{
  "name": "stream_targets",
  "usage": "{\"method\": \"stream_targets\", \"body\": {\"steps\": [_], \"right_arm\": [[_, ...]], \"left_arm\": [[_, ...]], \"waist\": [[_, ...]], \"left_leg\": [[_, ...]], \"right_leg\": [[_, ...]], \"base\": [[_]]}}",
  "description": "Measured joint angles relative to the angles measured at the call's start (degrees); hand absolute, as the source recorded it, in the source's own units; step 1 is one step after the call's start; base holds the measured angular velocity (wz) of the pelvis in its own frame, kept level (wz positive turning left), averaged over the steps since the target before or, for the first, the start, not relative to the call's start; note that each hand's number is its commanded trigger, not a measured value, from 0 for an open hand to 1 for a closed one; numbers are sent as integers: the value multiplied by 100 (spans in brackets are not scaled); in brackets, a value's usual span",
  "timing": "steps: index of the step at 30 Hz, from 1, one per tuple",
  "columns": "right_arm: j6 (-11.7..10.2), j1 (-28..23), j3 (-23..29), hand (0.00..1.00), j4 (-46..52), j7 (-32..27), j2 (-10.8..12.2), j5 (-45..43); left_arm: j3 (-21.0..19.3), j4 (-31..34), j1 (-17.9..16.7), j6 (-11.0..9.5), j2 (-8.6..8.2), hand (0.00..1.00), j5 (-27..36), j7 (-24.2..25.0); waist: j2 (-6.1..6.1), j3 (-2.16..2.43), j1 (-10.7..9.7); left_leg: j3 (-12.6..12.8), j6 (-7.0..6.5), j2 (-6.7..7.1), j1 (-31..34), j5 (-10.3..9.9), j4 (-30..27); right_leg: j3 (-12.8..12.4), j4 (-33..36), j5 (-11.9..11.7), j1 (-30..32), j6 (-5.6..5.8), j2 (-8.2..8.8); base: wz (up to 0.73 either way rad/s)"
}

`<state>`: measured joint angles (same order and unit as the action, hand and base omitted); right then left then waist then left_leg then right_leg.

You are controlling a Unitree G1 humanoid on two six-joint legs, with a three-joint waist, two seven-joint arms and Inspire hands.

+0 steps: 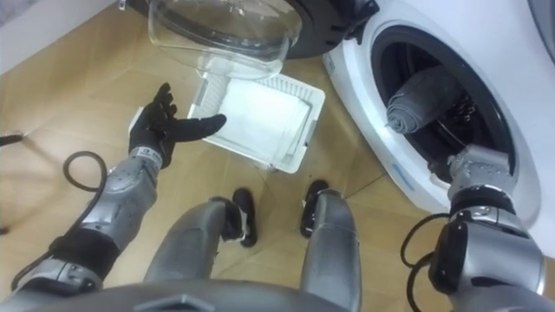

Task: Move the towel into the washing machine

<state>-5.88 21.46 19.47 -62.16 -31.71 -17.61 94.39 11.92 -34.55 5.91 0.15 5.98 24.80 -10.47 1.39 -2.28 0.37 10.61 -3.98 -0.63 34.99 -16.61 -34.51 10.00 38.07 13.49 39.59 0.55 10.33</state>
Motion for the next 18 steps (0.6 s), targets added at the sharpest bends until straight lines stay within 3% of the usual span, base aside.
{"method": "stream_targets", "body": {"steps": [6, 10, 14, 18], "right_arm": [[-74, -628, -91, 0, -49, 504, 306, -101], [-62, -951, -600, 0, -503, 1133, 396, -694], [-24, -1432, -1165, 0, -1110, 1743, 397, -1815], [72, -1978, -1547, 0, -1219, 2175, 394, -3506]], "left_arm": [[-41, -496, -213, -34, 28, 0, -1010, 62], [-57, -1212, -274, -91, 151, 0, -1604, 131], [-146, -1626, -728, -256, 438, 0, -1874, 152], [-475, -2082, -1099, -293, 547, 0, -2228, 158]], "waist": [[-82, 41, -14], [-137, 63, 3], [-192, 94, 15], [-218, 131, -20]], "left_leg": [[-162, 86, -75, -401, 50, 322], [-174, 125, -90, -801, 73, 578], [-129, 201, -133, -1410, 122, 1091], [-122, 278, -127, -1976, 180, 1531]], "right_leg": [[132, -568, -122, -584, 0, -233], [141, -879, -157, -990, 11, -320], [134, -1385, -252, -1561, 20, -456], [141, -1691, -260, -2057, 29, -531]], "base": [[1], [-5], [-10], [-7]]}}
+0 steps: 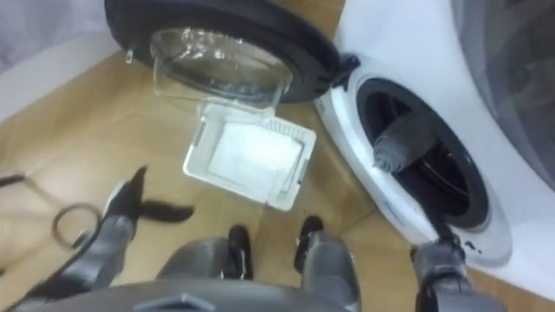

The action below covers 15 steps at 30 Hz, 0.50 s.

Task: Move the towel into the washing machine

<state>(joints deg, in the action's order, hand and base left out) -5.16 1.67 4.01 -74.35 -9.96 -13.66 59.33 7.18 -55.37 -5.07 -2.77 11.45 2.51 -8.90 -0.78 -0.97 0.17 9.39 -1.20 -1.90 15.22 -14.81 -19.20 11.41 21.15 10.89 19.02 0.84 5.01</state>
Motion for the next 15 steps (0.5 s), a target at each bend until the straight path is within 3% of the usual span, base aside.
{"method": "stream_targets", "body": {"steps": [7, 9, 12, 15], "right_arm": [[249, -227, -509, 0, -50, 497, 11, -2300], [339, -285, -508, 0, -66, 637, 22, -2840], [345, -540, -512, 0, 130, 715, 23, -3319], [360, -759, -512, 0, 357, 771, 65, -3508]], "left_arm": [[-194, -276, -386, 0, 87, 0, 24, -36], [-309, -319, -549, 1, 87, 0, 12, -24], [-564, -318, -786, 23, 80, 0, -38, 25], [-718, -318, -974, 59, 62, 0, -60, 62]], "waist": [[73, 40, -9], [146, 87, -3], [236, 120, 32], [242, 109, 34]], "left_leg": [[-13, 72, -40, -732, 52, 386], [-13, 87, -47, -1007, 61, 490], [-19, 88, -54, -1252, 60, 505], [-28, 92, -58, -1454, 58, 588]], "right_leg": [[3, -412, -5, -724, -9, -120], [28, -577, -10, -1027, -5, -153], [58, -785, -42, -1350, 15, -182], [61, -880, -65, -1539, 25, -197]], "base": [[-3], [4], [5], [-1]]}}
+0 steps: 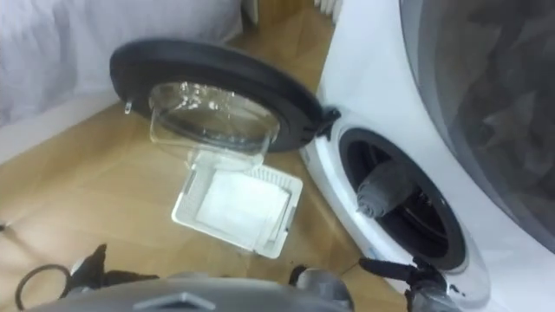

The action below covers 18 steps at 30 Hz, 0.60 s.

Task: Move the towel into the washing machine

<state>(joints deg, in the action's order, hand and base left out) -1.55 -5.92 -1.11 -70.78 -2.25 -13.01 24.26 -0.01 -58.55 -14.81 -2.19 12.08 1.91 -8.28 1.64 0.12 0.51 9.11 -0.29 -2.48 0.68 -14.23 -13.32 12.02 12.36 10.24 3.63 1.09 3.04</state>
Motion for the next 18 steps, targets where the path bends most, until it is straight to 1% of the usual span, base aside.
{"method": "stream_targets", "body": {"steps": [2, 3, 5, 9, 11, 15, 16, 18], "right_arm": [[3, -46, 1, 0, -3, 29, 50, -39], [4, -82, 1, 0, -1, 69, 80, -47], [22, -107, 1, 0, -7, 133, 129, -96], [53, -194, 0, 0, -5, 323, 203, -262], [90, -211, 4, 0, -5, 344, 202, -261], [189, -211, 9, 0, -11, 385, 202, -262], [198, -204, 15, 0, -10, 392, 202, -260], [241, -201, 15, 0, -13, 440, 202, -260]], "left_arm": [[-8, -1, -40, 51, -8, 0, -79, 4], [-48, -2, -42, 64, -30, 0, -195, 13], [-106, -2, -39, 90, -56, 0, -275, 33], [-218, -11, -17, 227, -90, 0, -275, 59], [-219, -77, -10, 267, -99, 0, -278, 83], [-226, -120, -9, 481, -144, 0, -546, 208], [-226, -121, -9, 496, -146, 0, -573, 240], [-226, -135, -5, 598, -168, 0, -657, 291]], "waist": [[-11, -13, 2], [-43, -26, 6], [-87, -39, 6], [-138, -36, -7], [-146, -37, -10], [-150, -52, -8], [-148, -52, -10], [-148, -57, -12]], "left_leg": [[-6, 1, -3, -110, -1, 51], [-3, 8, -12, -185, -5, 113], [-5, 19, -17, -293, -12, 233], [0, 26, -21, -380, -16, 294], [7, 26, -21, -397, -16, 294], [9, 28, -24, -440, -18, 296], [9, 29, -24, -448, -18, 296], [9, 30, -26, -500, -18, 317]], "right_leg": [[-25, -46, -15, -101, 5, -17], [-32, -72, -26, -183, 6, -34], [-34, -70, -26, -248, 5, -52], [-63, -66, -27, -310, 4, -69], [-73, -66, -27, -319, 4, -73], [-86, -71, -26, -346, 5, -80], [-88, -74, -26, -348, 5, -81], [-101, -87, -26, -416, 5, -88]], "base": [[-4], [0], [-2], [-3], [-4], [-1], [0], [0]]}}
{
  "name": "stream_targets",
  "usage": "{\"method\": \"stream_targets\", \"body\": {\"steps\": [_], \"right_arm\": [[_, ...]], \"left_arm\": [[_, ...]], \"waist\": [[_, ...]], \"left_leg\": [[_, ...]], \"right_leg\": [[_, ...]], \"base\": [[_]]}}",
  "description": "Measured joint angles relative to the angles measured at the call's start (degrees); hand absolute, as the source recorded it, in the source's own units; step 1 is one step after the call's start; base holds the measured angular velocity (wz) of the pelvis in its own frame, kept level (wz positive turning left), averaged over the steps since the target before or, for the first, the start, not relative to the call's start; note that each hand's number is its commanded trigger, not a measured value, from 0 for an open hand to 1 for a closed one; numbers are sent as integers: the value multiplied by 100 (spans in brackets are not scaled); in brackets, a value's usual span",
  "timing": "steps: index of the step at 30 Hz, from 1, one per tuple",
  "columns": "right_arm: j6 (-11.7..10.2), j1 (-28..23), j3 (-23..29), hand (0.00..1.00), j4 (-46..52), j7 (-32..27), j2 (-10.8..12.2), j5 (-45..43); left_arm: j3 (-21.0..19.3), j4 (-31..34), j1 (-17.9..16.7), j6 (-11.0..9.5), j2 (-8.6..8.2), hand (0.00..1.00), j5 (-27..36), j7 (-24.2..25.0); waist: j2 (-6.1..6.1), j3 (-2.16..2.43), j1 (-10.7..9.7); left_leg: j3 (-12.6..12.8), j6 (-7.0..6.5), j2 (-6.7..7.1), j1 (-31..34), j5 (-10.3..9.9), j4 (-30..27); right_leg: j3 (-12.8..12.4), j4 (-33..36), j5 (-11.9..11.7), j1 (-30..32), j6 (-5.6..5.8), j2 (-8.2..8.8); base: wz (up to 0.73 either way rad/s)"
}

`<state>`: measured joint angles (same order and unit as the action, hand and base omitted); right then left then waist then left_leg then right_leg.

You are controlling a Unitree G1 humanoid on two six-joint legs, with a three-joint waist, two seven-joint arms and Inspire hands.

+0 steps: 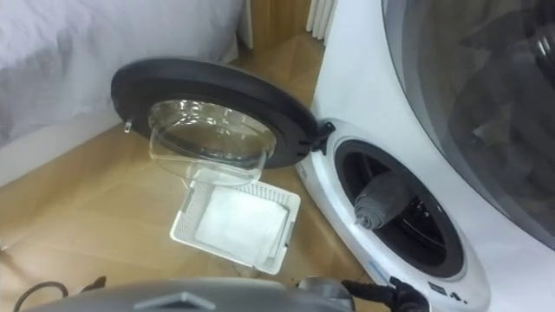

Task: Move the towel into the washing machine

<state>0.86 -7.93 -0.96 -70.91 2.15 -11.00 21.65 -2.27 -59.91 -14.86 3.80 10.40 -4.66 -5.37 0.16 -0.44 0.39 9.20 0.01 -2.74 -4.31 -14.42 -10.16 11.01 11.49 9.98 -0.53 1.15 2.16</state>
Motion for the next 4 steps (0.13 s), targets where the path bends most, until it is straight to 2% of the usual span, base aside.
{"method": "stream_targets", "body": {"steps": [4], "right_arm": [[56, -2, -1, 0, -15, 63, 1, 8]], "left_arm": [[2, -141, 34, 138, -35, 0, 6, 116]], "waist": [[-2, -9, -13]], "left_leg": [[-6, 7, -7, -136, -4, 64]], "right_leg": [[-4, -82, 1, -147, 1, -21]], "base": [[0]]}}
